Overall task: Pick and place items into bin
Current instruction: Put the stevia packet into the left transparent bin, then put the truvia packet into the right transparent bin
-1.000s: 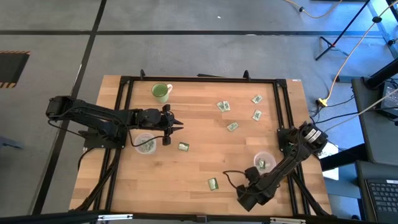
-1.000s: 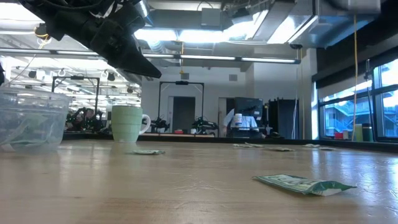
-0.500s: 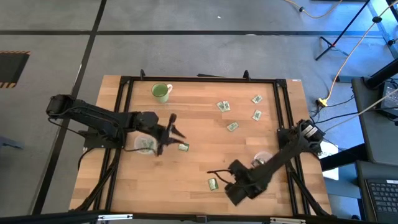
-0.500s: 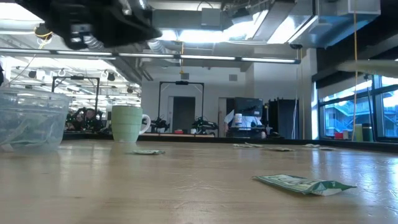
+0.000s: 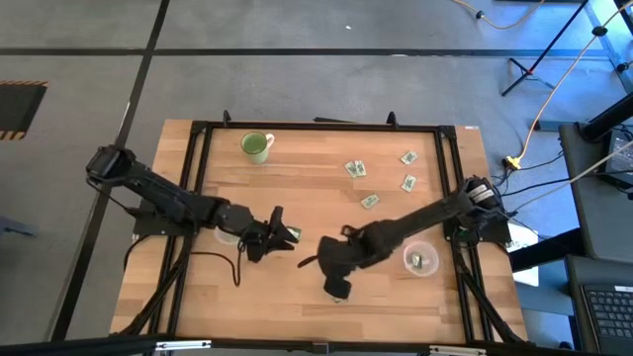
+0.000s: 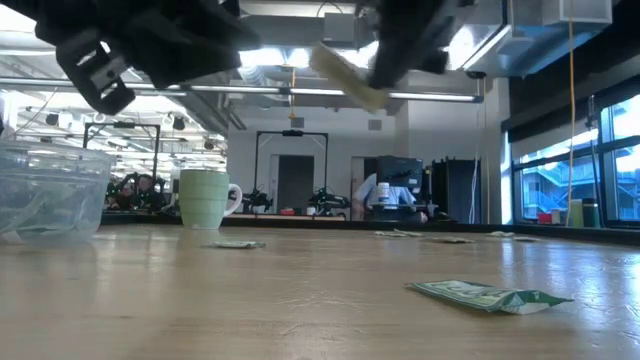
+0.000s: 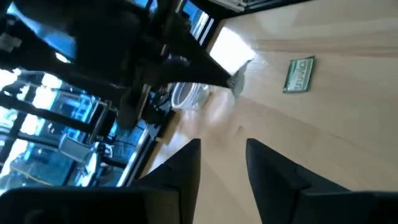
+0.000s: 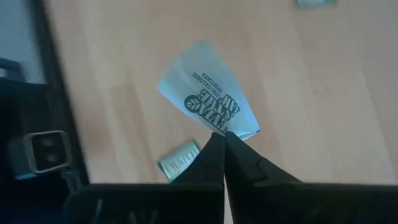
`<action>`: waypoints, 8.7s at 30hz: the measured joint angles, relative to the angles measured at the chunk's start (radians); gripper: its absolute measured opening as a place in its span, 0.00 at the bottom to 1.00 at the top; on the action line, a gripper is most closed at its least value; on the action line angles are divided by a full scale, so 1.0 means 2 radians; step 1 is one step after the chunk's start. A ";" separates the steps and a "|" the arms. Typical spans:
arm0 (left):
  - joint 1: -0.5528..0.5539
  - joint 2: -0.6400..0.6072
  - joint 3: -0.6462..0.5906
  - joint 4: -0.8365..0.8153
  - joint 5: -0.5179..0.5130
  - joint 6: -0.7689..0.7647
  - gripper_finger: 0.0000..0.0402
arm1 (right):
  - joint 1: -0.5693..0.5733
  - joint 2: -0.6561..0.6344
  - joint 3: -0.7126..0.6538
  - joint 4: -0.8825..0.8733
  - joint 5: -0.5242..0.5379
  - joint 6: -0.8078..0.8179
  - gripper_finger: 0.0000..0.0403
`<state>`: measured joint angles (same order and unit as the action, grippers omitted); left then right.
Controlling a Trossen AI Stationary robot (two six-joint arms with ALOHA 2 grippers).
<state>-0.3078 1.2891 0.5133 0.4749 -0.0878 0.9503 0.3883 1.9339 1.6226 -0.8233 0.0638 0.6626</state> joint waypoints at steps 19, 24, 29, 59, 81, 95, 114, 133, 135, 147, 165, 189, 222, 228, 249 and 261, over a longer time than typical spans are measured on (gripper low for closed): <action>0.000 0.090 0.009 0.096 0.018 -0.006 0.31 | -0.050 0.000 0.000 0.061 -0.007 -0.102 0.00; 0.000 0.094 0.017 0.104 0.009 -0.006 0.29 | -0.052 -0.001 0.000 0.060 -0.007 -0.105 0.00; 0.000 0.093 0.017 0.103 0.000 -0.006 0.19 | -0.052 -0.001 0.000 0.060 -0.007 -0.112 0.00; 0.000 -0.007 0.018 -0.049 -0.057 -0.199 0.01 | -0.037 -0.006 0.000 -0.069 0.061 -0.090 0.35; 0.002 -0.179 0.127 -0.657 -0.083 -0.618 0.00 | -0.038 -0.169 -0.150 -0.116 0.166 -0.013 0.38; 0.001 -0.184 0.192 -0.815 -0.034 -0.783 0.00 | -0.062 -0.320 -0.348 0.034 0.170 -0.005 0.38; 0.001 -0.146 0.150 -0.822 -0.037 -0.823 0.02 | -0.066 -0.329 -0.362 0.065 0.177 -0.008 0.38; 0.001 -0.134 0.217 -0.828 -0.048 -0.782 0.16 | -0.066 -0.329 -0.362 0.065 0.177 -0.010 0.38; 0.001 -0.134 0.227 -0.794 -0.070 -0.755 0.16 | -0.066 -0.329 -0.362 0.065 0.177 -0.010 0.38; 0.028 -0.029 0.229 -0.578 -0.079 -0.549 0.16 | -0.066 -0.329 -0.362 0.082 0.188 -0.029 0.38; 0.103 0.170 0.229 -0.516 0.011 -0.420 0.20 | -0.066 -0.329 -0.362 0.089 0.186 -0.034 0.38; 0.140 0.222 0.229 -0.486 0.063 -0.431 0.23 | -0.066 -0.329 -0.364 0.088 0.186 -0.035 0.38; 0.137 0.197 0.227 -0.498 0.055 -0.430 0.01 | -0.054 -0.310 -0.365 0.243 0.180 -0.137 0.38; 0.123 0.173 0.227 -0.459 -0.026 -0.429 0.01 | -0.055 -0.251 -0.365 0.345 0.181 -0.140 0.38; 0.022 0.170 0.228 -0.323 -0.389 -0.372 0.01 | -0.059 -0.136 -0.365 0.521 0.287 -0.232 0.38; 0.001 0.170 0.229 -0.260 -0.423 -0.308 0.01 | -0.070 -0.136 -0.365 0.562 0.286 -0.244 0.38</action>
<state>-0.3051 1.6295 0.9714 -0.0460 -0.9346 0.3341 0.2490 1.6627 0.8917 0.2999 0.6353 0.1738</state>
